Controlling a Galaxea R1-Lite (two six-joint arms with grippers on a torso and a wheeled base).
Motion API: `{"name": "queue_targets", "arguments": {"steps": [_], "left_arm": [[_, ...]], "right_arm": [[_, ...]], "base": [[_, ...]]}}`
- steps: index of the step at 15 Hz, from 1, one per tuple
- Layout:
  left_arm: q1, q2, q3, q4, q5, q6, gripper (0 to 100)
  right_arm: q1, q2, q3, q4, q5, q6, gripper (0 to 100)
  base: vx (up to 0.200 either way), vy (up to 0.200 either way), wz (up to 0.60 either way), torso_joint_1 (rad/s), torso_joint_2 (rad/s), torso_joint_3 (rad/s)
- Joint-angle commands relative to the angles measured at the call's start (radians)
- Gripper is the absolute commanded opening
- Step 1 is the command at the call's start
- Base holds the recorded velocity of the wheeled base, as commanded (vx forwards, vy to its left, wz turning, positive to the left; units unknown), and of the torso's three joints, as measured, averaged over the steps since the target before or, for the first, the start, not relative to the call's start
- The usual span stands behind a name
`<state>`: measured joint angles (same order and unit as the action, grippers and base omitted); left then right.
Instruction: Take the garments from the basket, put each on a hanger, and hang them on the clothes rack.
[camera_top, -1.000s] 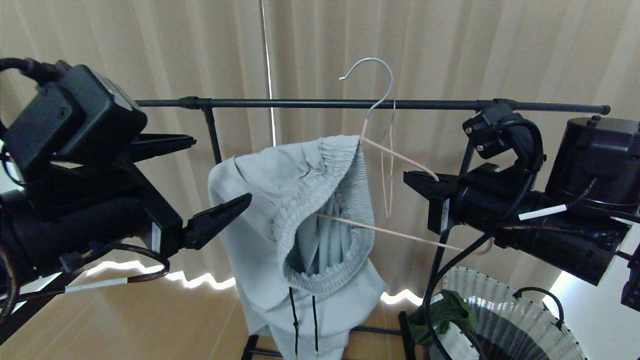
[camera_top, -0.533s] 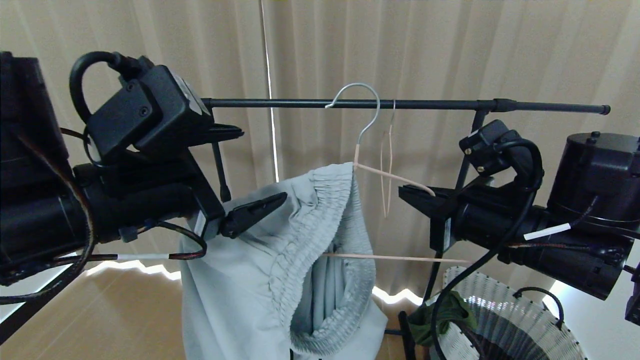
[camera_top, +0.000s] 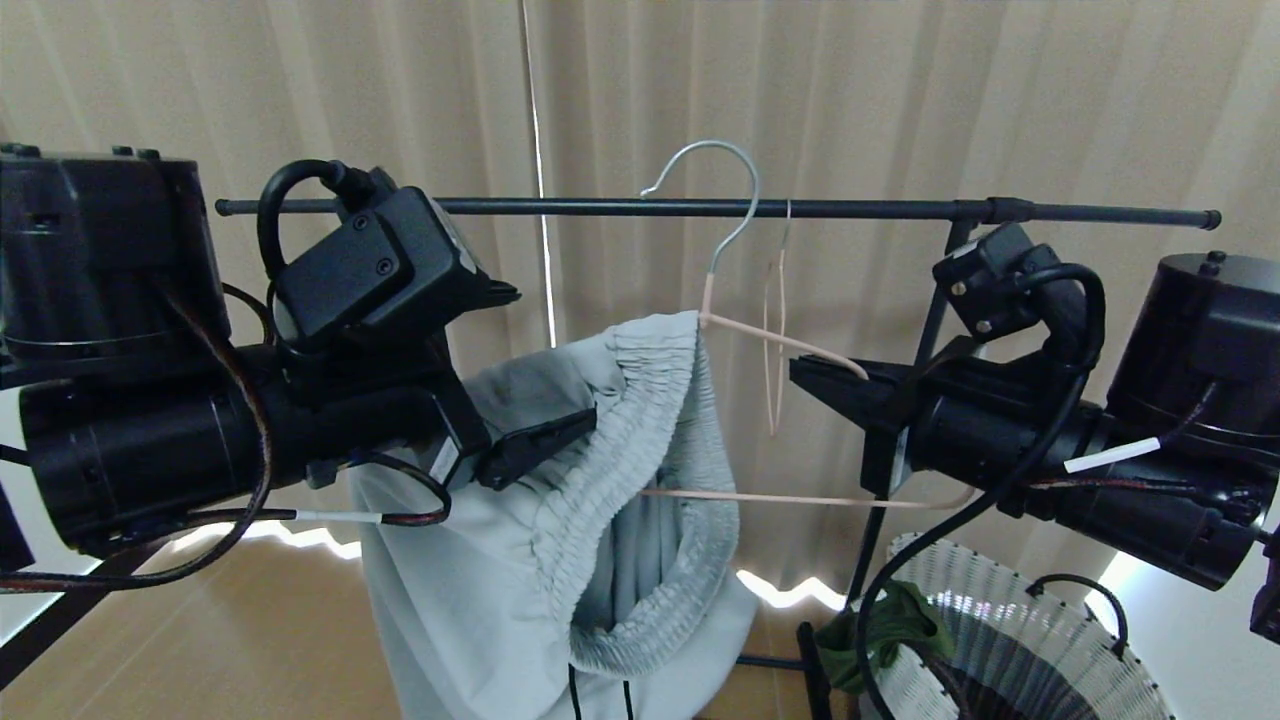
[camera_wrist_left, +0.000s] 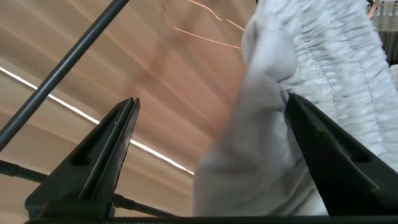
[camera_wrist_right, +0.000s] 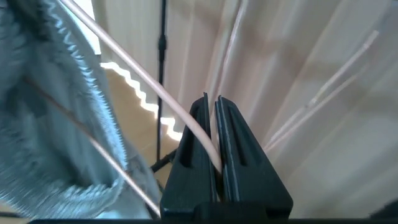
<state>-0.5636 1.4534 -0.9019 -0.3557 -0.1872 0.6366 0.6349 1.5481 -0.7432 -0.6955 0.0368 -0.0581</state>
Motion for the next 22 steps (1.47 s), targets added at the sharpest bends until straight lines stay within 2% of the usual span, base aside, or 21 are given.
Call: {"name": "queue_targets", "arguments": {"steps": [1, 2, 4, 11, 14, 17, 18, 22], "left_arm": [[-0.001, 0.015, -0.003, 0.0, 0.0, 0.0, 100], [-0.001, 0.015, -0.003, 0.0, 0.0, 0.002, 0], [-0.001, 0.015, -0.002, 0.0, 0.0, 0.002, 0], [0.001, 0.01, 0.012, -0.008, 0.005, 0.002, 0], [0.002, 0.008, 0.06, -0.106, 0.009, -0.003, 0], [0.013, 0.008, 0.067, -0.118, 0.014, -0.003, 0], [0.013, 0.008, 0.067, -0.118, 0.014, -0.003, 0], [0.05, -0.005, 0.1, -0.12, 0.103, -0.003, 0]], "right_arm": [[0.002, -0.002, 0.001, -0.025, 0.006, -0.014, 0], [0.003, 0.0, 0.01, -0.055, 0.017, -0.019, 0], [0.003, -0.002, 0.028, -0.088, 0.044, -0.022, 0], [0.002, -0.002, 0.033, -0.091, 0.046, -0.022, 0], [0.002, -0.003, 0.031, -0.09, 0.044, -0.023, 0], [0.002, 0.001, 0.03, -0.09, 0.043, -0.04, 0], [0.002, 0.001, 0.031, -0.09, 0.043, -0.043, 100], [-0.007, -0.019, 0.034, -0.091, 0.037, -0.045, 100]], "base": [[0.0, 0.0, 0.0, 0.0, 0.0, 0.0], [0.0, 0.0, 0.0, 0.0, 0.0, 0.0], [0.0, 0.0, 0.0, 0.0, 0.0, 0.0], [0.0, 0.0, 0.0, 0.0, 0.0, 0.0], [0.0, 0.0, 0.0, 0.0, 0.0, 0.0], [0.0, 0.0, 0.0, 0.0, 0.0, 0.0], [0.0, 0.0, 0.0, 0.0, 0.0, 0.0], [0.0, 0.0, 0.0, 0.0, 0.0, 0.0]]}}
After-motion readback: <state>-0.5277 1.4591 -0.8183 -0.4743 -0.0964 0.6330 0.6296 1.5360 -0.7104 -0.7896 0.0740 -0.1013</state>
